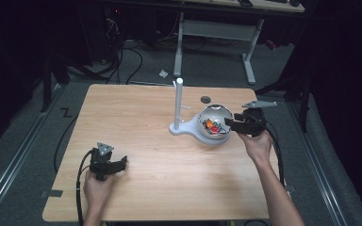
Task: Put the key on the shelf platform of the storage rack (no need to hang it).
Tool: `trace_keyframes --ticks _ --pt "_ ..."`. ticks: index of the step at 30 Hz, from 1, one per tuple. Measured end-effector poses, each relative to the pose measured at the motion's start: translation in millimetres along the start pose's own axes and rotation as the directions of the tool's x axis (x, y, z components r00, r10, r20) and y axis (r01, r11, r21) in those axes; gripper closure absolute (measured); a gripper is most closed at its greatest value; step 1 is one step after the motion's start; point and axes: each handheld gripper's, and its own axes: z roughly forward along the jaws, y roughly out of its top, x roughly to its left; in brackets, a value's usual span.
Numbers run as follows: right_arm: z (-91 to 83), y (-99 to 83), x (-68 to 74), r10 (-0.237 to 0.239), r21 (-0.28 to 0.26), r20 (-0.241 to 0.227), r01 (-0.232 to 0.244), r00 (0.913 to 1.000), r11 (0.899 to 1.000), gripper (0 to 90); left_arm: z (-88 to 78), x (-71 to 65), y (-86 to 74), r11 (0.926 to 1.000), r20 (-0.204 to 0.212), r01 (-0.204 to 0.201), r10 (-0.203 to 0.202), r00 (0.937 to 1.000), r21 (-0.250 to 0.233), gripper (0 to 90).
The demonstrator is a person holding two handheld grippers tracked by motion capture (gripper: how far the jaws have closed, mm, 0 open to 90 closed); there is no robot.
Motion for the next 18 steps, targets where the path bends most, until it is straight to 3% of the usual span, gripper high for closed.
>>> trace_keyframes --ticks 13,18 --pt "-40.9 -17.5 -3.3 0.024 -0.076 0.015 -0.023 0.9996 0.997 50.3 0.0 -0.2 0.1 1.0000 -0.001 -0.004 0.004 1.0000 0.002 22.7" --pt "-48.9 -26.0 -3.1 0.038 -0.095 0.003 -0.037 0.9993 0.995 50.5 0.0 -0.1 0.1 1.0000 0.000 -0.002 0.002 1.0000 0.002 22.6"
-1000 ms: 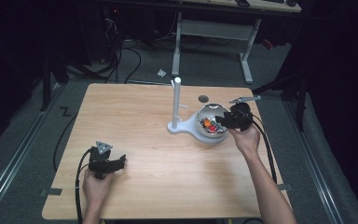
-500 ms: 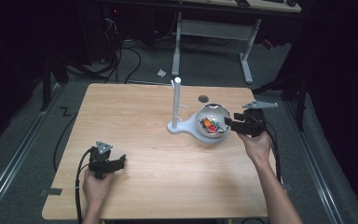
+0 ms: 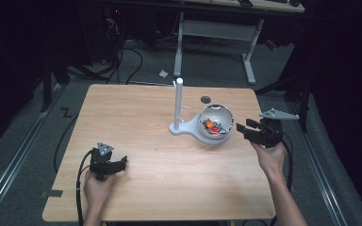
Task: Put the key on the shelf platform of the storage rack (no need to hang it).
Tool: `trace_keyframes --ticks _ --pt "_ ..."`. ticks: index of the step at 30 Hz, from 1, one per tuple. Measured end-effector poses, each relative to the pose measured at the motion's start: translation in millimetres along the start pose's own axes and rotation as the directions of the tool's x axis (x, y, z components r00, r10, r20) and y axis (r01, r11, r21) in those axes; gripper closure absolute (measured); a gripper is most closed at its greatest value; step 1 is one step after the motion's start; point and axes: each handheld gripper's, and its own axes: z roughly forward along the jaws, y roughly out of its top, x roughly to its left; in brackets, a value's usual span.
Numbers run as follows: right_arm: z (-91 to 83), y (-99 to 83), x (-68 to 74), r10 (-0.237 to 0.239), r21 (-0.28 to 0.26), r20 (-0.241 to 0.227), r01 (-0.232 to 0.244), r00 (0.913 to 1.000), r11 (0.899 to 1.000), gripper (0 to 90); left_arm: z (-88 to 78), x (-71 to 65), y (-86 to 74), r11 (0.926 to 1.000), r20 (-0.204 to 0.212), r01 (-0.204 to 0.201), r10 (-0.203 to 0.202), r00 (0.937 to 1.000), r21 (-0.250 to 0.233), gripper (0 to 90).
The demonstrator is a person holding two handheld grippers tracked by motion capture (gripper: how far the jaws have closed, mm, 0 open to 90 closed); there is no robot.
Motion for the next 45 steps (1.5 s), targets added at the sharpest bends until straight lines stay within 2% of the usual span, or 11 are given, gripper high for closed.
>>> trace_keyframes --ticks 3,13,22,30,38,45 --pt "-6.8 -11.0 -0.9 0.024 -0.023 0.005 -0.024 0.9997 0.999 50.7 0.0 -0.1 0.0 1.0000 0.000 -0.001 0.001 1.0000 0.000 22.6" --pt "-24.7 -29.4 -3.5 0.061 -0.071 0.018 -0.059 0.9980 0.996 51.2 0.1 -0.2 0.0 1.0000 -0.001 -0.001 0.001 1.0000 0.000 22.6" --pt "-36.4 -43.7 -1.4 0.063 -0.086 0.032 -0.060 0.9975 0.994 51.2 0.1 -0.2 0.1 1.0000 -0.001 -0.002 0.002 1.0000 0.000 22.6" --pt "-39.1 -53.1 5.3 0.048 -0.094 0.026 -0.046 0.9985 0.995 51.1 0.1 -0.2 0.0 1.0000 -0.001 -0.002 0.002 1.0000 0.000 22.7" --pt "-34.8 -60.0 16.6 0.046 -0.089 -0.018 -0.047 0.9988 0.995 50.9 0.1 -0.2 0.1 1.0000 -0.001 -0.002 0.002 1.0000 0.000 22.6" --pt "-29.9 -63.0 22.8 0.044 -0.088 -0.038 -0.048 0.9983 0.995 51.0 0.1 -0.2 0.1 1.0000 -0.001 -0.002 0.002 1.0000 0.000 22.7"
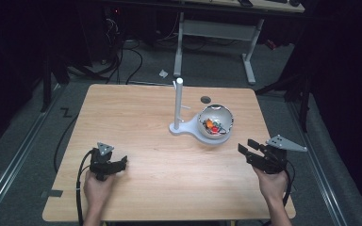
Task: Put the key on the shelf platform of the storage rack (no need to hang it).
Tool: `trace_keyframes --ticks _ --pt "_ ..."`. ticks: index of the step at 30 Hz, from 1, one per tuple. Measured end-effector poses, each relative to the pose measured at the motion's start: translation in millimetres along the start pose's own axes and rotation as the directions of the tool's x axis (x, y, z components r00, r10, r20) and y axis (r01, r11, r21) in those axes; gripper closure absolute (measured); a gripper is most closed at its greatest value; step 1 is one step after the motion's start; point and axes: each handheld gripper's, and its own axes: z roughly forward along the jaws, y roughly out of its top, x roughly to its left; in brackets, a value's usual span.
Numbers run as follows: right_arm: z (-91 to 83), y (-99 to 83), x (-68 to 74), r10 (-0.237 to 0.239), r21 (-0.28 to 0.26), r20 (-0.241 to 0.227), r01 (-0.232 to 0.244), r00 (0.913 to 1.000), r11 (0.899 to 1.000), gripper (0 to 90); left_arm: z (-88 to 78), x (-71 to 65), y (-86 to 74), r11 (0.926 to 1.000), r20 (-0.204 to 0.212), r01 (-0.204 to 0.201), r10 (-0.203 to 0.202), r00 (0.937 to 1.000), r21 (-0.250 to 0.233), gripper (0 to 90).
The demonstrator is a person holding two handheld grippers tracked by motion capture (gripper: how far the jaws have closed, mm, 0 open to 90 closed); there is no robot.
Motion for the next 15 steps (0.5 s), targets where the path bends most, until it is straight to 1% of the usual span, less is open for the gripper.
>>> trace_keyframes --ticks 9,15 --pt "8.3 -8.8 4.0 0.006 0.006 -0.014 -0.006 0.9999 1.000 51.0 0.0 0.0 0.0 1.0000 0.000 0.000 0.000 1.0000 0.000 22.7" --pt "18.6 -15.8 8.9 -0.006 0.035 -0.022 0.006 0.9997 0.999 50.9 0.0 0.0 0.0 1.0000 0.000 0.000 0.000 1.0000 0.000 22.6"
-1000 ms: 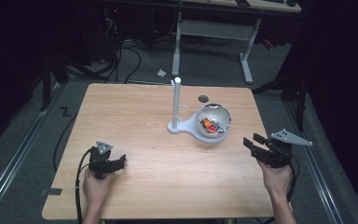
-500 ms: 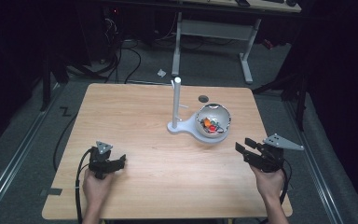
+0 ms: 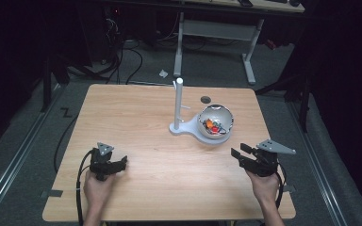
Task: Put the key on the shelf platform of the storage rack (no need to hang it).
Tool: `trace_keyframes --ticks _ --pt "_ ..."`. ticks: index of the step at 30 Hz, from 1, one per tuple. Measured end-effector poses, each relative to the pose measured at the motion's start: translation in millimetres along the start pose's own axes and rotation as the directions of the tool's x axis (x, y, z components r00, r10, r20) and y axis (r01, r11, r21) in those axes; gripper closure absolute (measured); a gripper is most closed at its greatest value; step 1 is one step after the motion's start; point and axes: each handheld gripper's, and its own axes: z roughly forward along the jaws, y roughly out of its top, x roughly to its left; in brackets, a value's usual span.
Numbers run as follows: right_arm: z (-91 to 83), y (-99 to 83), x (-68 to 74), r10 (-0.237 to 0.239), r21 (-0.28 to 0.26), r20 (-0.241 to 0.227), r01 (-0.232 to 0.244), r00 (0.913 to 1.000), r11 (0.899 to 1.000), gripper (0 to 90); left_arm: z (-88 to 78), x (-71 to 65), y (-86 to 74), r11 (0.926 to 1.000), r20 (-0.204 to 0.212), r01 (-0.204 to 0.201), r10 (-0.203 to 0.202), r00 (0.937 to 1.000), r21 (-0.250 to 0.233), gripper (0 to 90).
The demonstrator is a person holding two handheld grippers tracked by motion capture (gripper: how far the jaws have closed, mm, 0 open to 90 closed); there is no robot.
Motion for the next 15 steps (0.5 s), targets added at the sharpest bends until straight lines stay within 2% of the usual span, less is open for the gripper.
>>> trace_keyframes --ticks 15 --pt "17.1 -10.8 7.7 -0.003 0.024 -0.010 0.003 0.9999 1.000 51.0 0.0 0.0 0.0 1.0000 0.000 0.000 0.000 1.0000 0.000 22.6"
